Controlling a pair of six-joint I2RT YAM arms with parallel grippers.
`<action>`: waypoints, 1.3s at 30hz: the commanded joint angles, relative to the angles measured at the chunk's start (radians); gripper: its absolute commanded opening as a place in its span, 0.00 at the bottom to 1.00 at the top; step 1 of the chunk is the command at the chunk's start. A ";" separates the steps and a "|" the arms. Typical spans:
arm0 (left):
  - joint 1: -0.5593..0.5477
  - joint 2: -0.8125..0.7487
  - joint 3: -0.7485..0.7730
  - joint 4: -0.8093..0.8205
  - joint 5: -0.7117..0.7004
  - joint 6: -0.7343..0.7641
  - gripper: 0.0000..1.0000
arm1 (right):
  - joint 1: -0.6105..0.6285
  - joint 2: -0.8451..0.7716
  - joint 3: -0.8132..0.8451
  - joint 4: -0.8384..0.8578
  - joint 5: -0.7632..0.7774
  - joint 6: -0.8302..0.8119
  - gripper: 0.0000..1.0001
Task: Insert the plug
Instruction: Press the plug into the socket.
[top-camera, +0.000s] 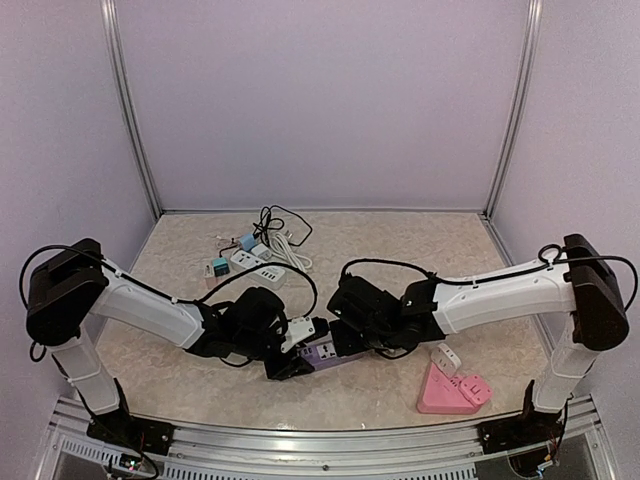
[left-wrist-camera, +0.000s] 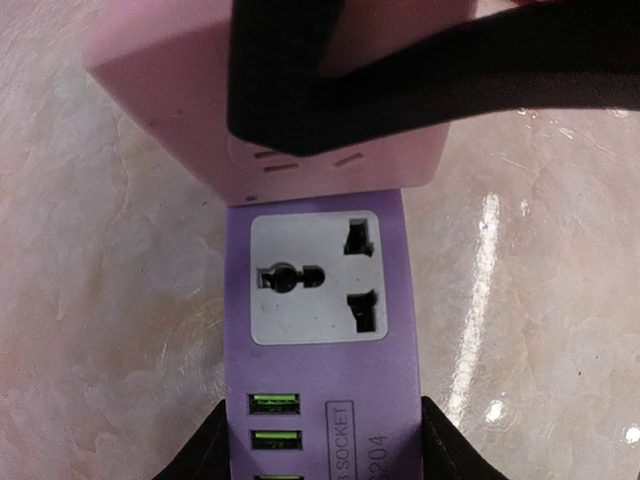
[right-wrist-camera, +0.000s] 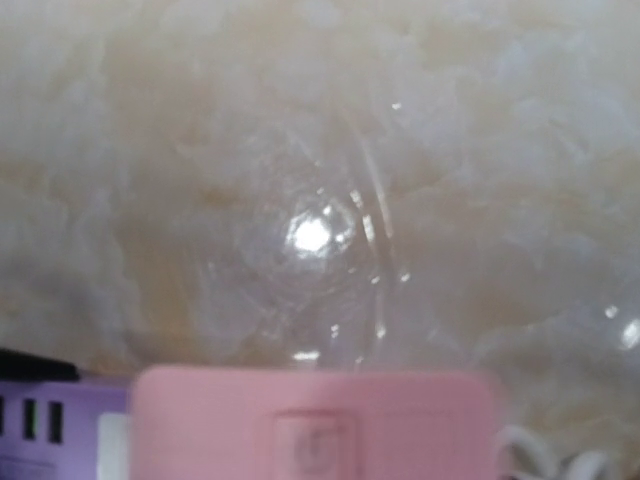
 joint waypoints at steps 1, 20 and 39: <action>0.010 0.026 0.015 -0.007 -0.003 0.001 0.00 | -0.005 0.034 -0.008 0.012 -0.012 -0.013 0.57; 0.083 0.057 0.048 0.023 -0.014 0.052 0.00 | 0.061 0.217 -0.211 0.068 -0.116 0.070 0.00; 0.112 -0.004 0.108 -0.161 0.070 0.142 0.88 | 0.072 0.012 0.032 -0.113 -0.012 -0.018 1.00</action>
